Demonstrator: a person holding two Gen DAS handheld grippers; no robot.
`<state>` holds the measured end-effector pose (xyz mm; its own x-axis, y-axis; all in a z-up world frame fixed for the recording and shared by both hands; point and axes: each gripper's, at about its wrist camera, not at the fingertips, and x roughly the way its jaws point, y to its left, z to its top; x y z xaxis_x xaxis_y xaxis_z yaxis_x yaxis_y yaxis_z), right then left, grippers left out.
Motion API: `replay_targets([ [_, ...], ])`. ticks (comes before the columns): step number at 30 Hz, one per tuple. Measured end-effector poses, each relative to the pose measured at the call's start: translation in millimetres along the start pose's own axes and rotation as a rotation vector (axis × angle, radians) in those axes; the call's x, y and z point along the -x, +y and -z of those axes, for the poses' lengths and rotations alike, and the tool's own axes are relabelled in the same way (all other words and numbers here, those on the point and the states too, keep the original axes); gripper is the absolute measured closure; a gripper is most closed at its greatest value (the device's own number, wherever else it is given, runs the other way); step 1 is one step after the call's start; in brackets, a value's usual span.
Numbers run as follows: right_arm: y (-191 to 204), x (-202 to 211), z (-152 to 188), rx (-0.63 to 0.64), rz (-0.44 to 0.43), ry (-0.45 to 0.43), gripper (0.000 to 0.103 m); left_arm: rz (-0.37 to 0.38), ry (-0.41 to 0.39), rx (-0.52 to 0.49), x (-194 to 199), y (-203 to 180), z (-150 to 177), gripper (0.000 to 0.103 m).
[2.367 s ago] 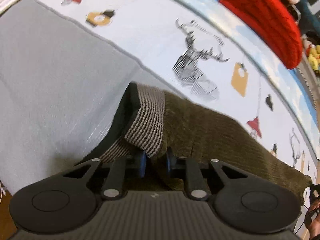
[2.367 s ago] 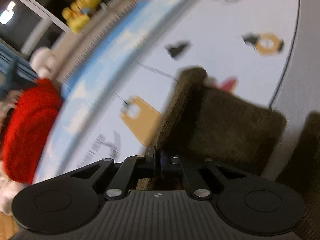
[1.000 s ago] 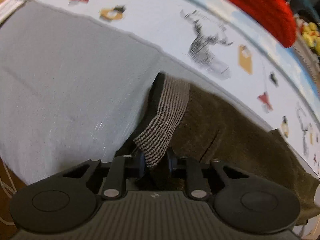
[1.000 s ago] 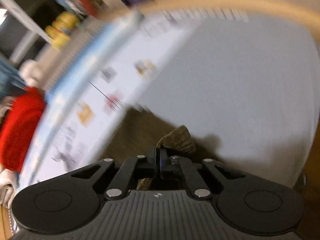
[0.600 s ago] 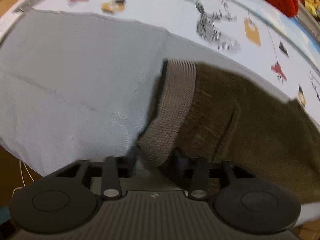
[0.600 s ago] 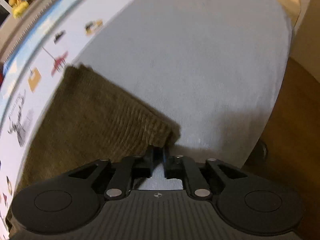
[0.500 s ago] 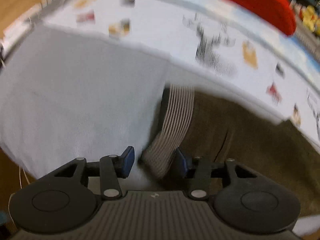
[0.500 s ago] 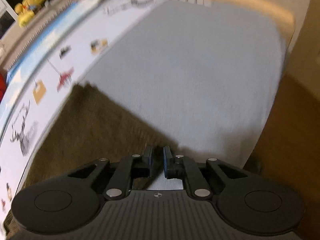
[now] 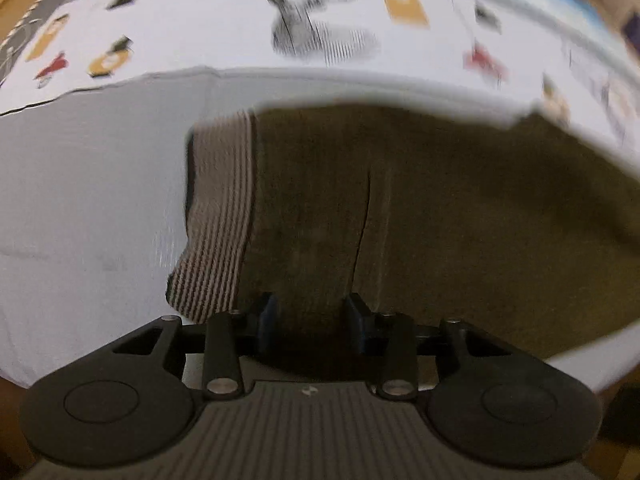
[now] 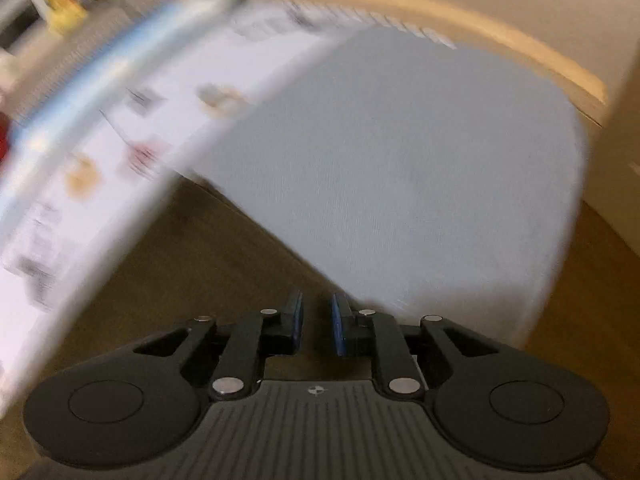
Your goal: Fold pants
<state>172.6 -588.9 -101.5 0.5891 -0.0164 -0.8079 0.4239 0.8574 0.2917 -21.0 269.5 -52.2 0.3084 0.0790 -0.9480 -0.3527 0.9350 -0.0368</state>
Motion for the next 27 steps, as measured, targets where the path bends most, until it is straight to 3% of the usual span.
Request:
replay_targets([
  [4,74,20,3,0.197,-0.218,-0.089,0.073,0.029,-0.103,0.034,18,-4,-8,0.059],
  [9,191,24,31,0.497,-0.421,-0.120,0.074,0.005,-0.119,0.018,17,-14,-15,0.059],
  [11,232,26,48,0.584,-0.501,-0.106,0.092,0.002,-0.118,0.025,18,-15,-15,0.059],
  [16,326,36,93,0.758,-0.655,-0.059,0.095,-0.020,-0.107,0.018,10,-15,-19,0.059],
  [22,405,36,144,0.917,-0.783,0.048,0.092,-0.034,-0.103,0.004,7,-10,-20,0.059],
  [27,445,28,190,1.086,-0.811,0.153,0.071,-0.036,-0.105,-0.004,6,-8,-24,0.059],
])
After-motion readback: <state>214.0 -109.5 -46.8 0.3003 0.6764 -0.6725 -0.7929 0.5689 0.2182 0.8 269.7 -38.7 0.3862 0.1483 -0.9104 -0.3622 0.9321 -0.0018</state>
